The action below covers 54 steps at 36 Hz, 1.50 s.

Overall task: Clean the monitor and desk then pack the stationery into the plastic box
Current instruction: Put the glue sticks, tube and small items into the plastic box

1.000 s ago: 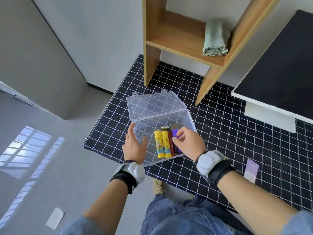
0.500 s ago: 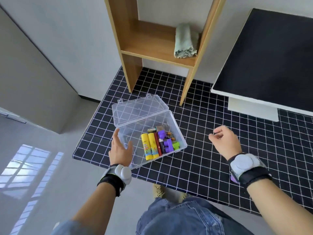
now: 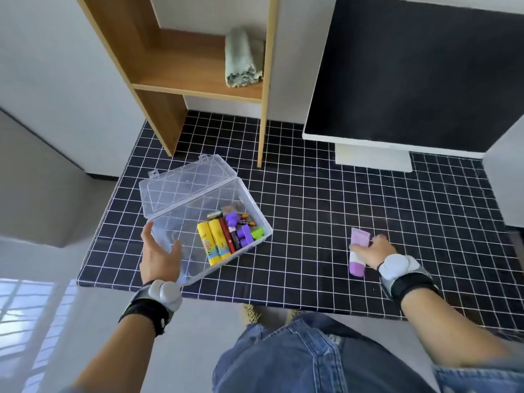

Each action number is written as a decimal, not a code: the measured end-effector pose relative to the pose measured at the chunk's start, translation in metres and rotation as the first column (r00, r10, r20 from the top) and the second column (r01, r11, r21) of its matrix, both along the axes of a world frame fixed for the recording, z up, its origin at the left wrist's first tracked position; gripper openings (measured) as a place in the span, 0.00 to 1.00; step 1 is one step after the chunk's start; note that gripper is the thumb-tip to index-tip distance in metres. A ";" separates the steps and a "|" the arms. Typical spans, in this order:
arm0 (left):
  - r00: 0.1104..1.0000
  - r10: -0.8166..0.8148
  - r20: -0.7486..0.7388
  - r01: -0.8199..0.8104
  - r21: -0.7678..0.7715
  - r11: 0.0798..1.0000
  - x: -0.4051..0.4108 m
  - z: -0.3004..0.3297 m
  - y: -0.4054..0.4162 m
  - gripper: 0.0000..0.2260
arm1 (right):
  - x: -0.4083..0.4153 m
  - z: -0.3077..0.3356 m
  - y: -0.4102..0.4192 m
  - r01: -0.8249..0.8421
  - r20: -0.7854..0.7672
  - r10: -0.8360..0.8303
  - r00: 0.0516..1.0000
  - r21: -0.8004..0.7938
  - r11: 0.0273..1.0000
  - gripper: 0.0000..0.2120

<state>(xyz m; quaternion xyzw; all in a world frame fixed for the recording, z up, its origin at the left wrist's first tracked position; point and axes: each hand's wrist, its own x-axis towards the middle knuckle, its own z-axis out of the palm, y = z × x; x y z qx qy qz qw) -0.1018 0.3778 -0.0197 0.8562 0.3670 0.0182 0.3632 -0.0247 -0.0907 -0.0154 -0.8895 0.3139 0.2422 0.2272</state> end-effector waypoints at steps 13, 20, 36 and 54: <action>1.000 0.019 -0.008 -0.019 -0.001 1.000 0.000 -0.003 0.000 0.30 | -0.029 -0.023 0.012 0.123 -0.093 -0.119 0.989 0.039 0.992 0.36; 1.000 0.009 0.002 -0.009 0.014 1.000 0.000 -0.002 -0.002 0.29 | -0.026 -0.053 -0.007 0.079 -0.122 -0.084 0.989 -0.051 0.996 0.29; 1.000 -0.004 0.007 0.004 0.015 1.000 0.000 -0.006 0.002 0.31 | -0.014 -0.002 0.023 -0.077 -0.030 0.078 0.996 0.041 0.996 0.11; 0.998 0.020 0.064 -0.019 -0.010 1.000 -0.001 -0.005 0.001 0.29 | 0.017 0.089 0.182 -0.660 0.336 0.636 0.695 -0.052 0.749 0.19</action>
